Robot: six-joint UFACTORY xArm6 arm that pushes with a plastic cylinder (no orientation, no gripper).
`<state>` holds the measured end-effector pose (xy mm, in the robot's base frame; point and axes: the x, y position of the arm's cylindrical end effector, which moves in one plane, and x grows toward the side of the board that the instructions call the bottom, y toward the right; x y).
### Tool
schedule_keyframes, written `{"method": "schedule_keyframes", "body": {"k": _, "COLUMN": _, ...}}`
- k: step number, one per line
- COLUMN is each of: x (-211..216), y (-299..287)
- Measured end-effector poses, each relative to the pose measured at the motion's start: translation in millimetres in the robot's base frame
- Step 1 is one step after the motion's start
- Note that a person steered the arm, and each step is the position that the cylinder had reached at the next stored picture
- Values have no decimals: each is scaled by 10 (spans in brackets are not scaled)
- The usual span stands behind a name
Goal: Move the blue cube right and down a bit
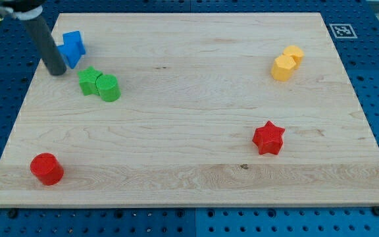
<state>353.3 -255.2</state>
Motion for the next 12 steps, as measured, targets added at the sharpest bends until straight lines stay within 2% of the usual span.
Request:
{"method": "schedule_keyframes", "body": {"k": 2, "x": -506, "y": -350}}
{"method": "schedule_keyframes", "body": {"k": 4, "x": -668, "y": -496}}
{"method": "schedule_keyframes", "body": {"k": 9, "x": -622, "y": 233}}
{"method": "schedule_keyframes", "body": {"k": 12, "x": -1076, "y": 825}}
